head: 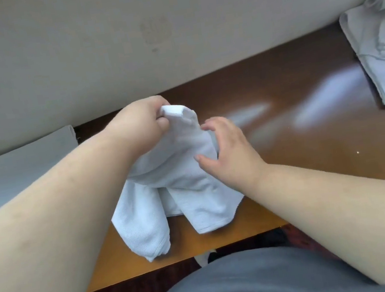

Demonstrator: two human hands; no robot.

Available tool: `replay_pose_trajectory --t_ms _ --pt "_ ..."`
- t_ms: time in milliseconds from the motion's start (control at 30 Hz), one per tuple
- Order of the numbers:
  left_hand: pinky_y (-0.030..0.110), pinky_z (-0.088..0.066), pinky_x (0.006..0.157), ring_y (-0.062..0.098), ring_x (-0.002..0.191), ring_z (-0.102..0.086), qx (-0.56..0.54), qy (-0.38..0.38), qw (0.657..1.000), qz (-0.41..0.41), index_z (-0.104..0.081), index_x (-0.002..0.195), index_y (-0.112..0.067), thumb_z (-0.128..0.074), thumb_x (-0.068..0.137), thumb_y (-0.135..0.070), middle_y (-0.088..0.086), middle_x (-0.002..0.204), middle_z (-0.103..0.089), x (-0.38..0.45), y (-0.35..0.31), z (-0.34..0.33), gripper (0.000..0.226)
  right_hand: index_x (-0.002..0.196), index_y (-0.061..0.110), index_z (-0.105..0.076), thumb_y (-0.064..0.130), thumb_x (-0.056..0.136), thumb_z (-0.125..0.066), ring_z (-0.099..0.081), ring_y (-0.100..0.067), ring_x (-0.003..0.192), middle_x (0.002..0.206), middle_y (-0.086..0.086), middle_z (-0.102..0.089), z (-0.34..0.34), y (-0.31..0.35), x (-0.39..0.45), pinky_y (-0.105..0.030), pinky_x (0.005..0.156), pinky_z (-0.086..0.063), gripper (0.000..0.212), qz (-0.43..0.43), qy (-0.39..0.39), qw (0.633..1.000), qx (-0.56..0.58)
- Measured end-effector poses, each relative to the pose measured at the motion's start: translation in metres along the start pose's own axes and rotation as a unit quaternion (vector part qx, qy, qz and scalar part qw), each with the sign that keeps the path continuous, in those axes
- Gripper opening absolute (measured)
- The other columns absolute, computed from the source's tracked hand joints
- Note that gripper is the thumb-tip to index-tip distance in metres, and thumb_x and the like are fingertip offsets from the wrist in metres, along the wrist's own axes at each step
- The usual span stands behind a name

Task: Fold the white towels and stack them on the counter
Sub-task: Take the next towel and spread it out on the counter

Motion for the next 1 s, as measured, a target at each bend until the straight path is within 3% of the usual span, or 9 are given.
replay_pose_trajectory --t_ms 67,133,267,400,533,633,733,833,1000 --pt "0.025 -0.037 0.054 -0.002 0.059 -0.055 -0.052 0.027 0.998 -0.005 -0.059 0.088 -0.041 -0.052 0.084 -0.02 -0.014 0.07 -0.063 0.0 -0.008 0.004 0.022 0.152 0.021 -0.025 0.042 0.077 -0.078 -0.023 -0.009 0.143 0.157 0.002 -0.027 0.01 -0.024 0.024 -0.027 0.115 -0.024 0.095 -0.09 0.037 0.992 0.079" --pt "0.022 -0.04 0.055 -0.007 0.063 -0.057 -0.075 0.059 0.995 -0.02 -0.061 0.087 -0.046 -0.057 0.086 -0.025 -0.022 0.074 -0.065 0.0 -0.016 0.006 0.021 0.154 0.027 -0.02 0.045 0.071 -0.081 -0.032 -0.005 0.14 0.153 0.007 -0.035 0.014 -0.027 0.048 -0.026 0.112 -0.028 0.105 -0.093 0.086 0.985 0.119" --pt "0.009 -0.04 0.056 -0.009 0.072 -0.058 -0.108 0.052 0.993 -0.021 -0.063 0.093 -0.044 -0.065 0.088 -0.039 -0.024 0.081 -0.066 0.009 -0.026 0.019 0.007 0.104 0.03 -0.068 0.043 0.077 -0.077 -0.067 -0.002 0.09 0.093 0.014 -0.072 0.016 -0.041 0.066 -0.027 0.078 -0.051 0.031 -0.106 0.163 0.975 0.106" --pt "0.02 -0.04 0.056 -0.004 0.071 -0.057 -0.113 -0.018 0.993 -0.021 -0.064 0.096 -0.037 -0.06 0.092 -0.043 -0.016 0.082 -0.064 0.042 -0.046 0.029 0.009 0.104 0.019 -0.073 0.047 0.072 -0.079 -0.072 -0.016 0.096 0.101 0.003 -0.076 0.025 -0.059 0.044 -0.037 0.09 -0.054 0.043 -0.178 0.161 0.92 0.309" --pt "0.025 -0.037 0.061 0.004 0.076 -0.054 -0.1 -0.049 0.992 -0.053 -0.06 0.1 -0.035 -0.056 0.094 -0.041 -0.017 0.085 -0.058 0.091 -0.087 0.015 0.009 0.103 0.031 -0.072 0.053 0.06 -0.081 -0.069 -0.001 0.094 0.101 0.018 -0.074 0.025 -0.088 0.004 -0.023 0.086 -0.051 0.049 -0.218 0.261 0.913 0.225" --pt "0.03 -0.035 0.066 0.023 0.082 -0.055 -0.051 -0.048 0.996 -0.057 -0.055 0.096 -0.024 -0.053 0.095 -0.042 -0.001 0.089 -0.059 0.131 -0.113 -0.008 0.018 0.112 0.034 -0.067 0.041 0.076 -0.074 -0.069 -0.003 0.097 0.105 0.018 -0.073 0.044 -0.122 -0.014 -0.028 0.087 -0.052 0.038 -0.252 0.19 0.921 0.23" --pt "0.032 -0.039 0.078 0.035 0.103 -0.053 0.062 -0.069 0.994 -0.065 -0.059 0.098 -0.027 -0.05 0.095 -0.045 0.012 0.11 -0.055 0.165 -0.134 -0.037 0.02 0.116 0.025 -0.065 0.036 0.084 -0.067 -0.071 -0.017 0.098 0.107 0.005 -0.074 0.066 -0.172 -0.029 -0.041 0.09 -0.055 0.034 -0.339 0.07 0.883 0.316" --pt "0.034 -0.042 0.09 0.035 0.11 -0.051 0.06 -0.047 0.995 -0.056 -0.057 0.125 -0.032 -0.057 0.094 -0.041 0.012 0.127 -0.048 0.177 -0.141 -0.082 0.032 0.112 0.024 -0.062 0.041 0.085 -0.063 -0.068 -0.018 0.094 0.101 0.007 -0.071 0.092 -0.219 -0.037 -0.039 0.087 -0.055 0.032 -0.382 0.001 0.907 0.176" --pt "0.029 -0.046 0.074 0.024 0.089 -0.059 0.004 0.095 0.994 -0.048 -0.053 0.123 -0.029 -0.059 0.091 -0.032 0.003 0.11 -0.062 0.128 -0.144 -0.175 0.032 0.108 0.028 -0.05 0.035 0.083 -0.069 -0.061 -0.012 0.086 0.098 0.008 -0.06 0.113 -0.236 -0.039 -0.025 0.066 -0.044 0.032 -0.356 -0.011 0.934 0.037"
Point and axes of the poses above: each hand's wrist, its own x-axis towards the middle knuckle, its own z-axis out of the back of the hand, y = z × x, the point moved 8 cm from there along x, towards the middle knuckle
